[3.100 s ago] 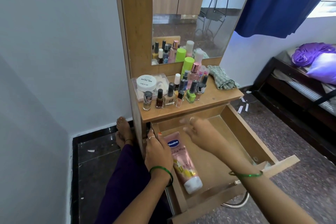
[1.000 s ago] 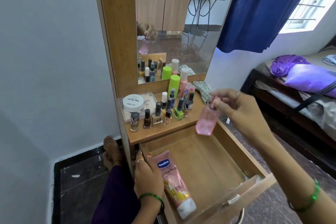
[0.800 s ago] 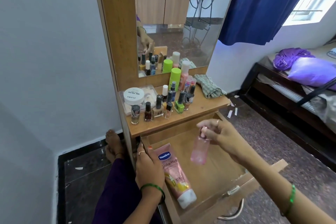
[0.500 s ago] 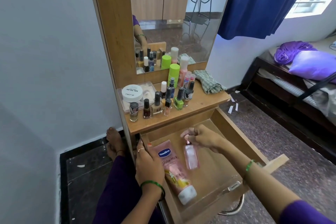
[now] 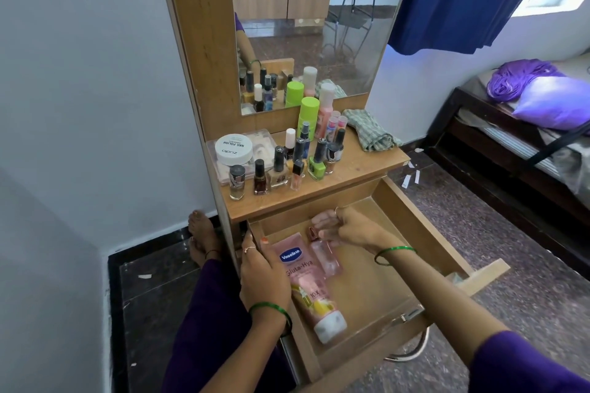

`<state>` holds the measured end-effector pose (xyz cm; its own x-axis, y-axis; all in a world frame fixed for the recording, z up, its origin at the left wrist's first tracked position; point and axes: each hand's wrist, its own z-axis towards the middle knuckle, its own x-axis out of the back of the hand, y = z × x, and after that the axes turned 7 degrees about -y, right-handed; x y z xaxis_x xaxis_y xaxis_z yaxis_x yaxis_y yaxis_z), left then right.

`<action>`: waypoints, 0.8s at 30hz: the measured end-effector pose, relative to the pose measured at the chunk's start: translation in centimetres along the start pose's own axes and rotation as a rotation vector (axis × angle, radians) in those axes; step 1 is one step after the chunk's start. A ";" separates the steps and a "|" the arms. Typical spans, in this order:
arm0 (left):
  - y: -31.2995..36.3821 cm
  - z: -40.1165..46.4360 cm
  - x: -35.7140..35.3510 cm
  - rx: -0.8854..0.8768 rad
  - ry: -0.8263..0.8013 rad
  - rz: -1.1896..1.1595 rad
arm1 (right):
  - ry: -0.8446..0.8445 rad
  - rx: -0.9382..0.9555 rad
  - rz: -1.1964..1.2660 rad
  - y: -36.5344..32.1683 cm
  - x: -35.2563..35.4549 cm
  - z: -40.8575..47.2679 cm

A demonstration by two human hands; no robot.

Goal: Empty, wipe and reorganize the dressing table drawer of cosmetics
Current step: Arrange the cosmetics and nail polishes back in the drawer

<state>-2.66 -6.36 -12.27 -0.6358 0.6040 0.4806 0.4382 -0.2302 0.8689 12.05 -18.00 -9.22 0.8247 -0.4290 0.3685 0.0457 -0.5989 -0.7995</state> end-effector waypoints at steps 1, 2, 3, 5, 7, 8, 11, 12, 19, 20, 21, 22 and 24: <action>0.0 0.0 0.0 -0.001 0.004 0.000 | -0.014 0.027 -0.092 0.3 0.1 -0.4; 0.0 0.0 0.0 -0.002 0.005 -0.001 | -0.032 0.042 -0.195 0.7 0.1 -0.9; 0.0 0.0 0.0 -0.003 0.005 0.000 | -0.051 0.037 -0.298 1.2 -0.1 -1.4; 0.0 0.0 0.0 0.001 0.003 0.004 | -0.074 -0.014 -0.524 2.4 -0.6 -2.2; 0.0 0.0 0.0 0.008 0.002 0.015 | -0.088 -0.030 -0.687 3.3 -1.3 -2.5; 0.0 0.0 0.0 0.014 0.002 0.020 | -0.079 -0.023 -0.726 3.3 -1.7 -2.7; -0.1 0.0 0.0 0.014 -0.002 0.021 | -0.034 0.016 -0.763 2.6 -2.2 -3.0; -0.1 0.0 0.0 0.014 -0.005 0.017 | -0.031 0.021 -0.773 2.2 -2.3 -3.0; 0.0 0.0 0.1 0.022 -0.025 0.025 | -0.027 0.071 -0.776 1.6 -2.0 -1.8; -0.1 0.1 0.1 0.021 -0.023 0.029 | -0.027 0.073 -0.778 1.7 -2.0 -1.8; -0.1 0.1 0.1 0.016 -0.020 0.032 | -0.023 0.063 -0.782 1.7 -2.0 -1.8; -0.2 0.1 0.0 0.010 -0.013 0.033 | -0.018 0.057 -0.788 1.9 -2.0 -1.8; -0.4 0.1 -0.1 0.005 -0.002 0.037 | -0.013 0.043 -0.785 1.9 -2.1 -1.9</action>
<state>-2.70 -6.25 -12.64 -0.6176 0.5966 0.5125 0.4647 -0.2490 0.8498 9.32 -19.55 -10.59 0.5485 0.1174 0.8279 0.6395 -0.6968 -0.3249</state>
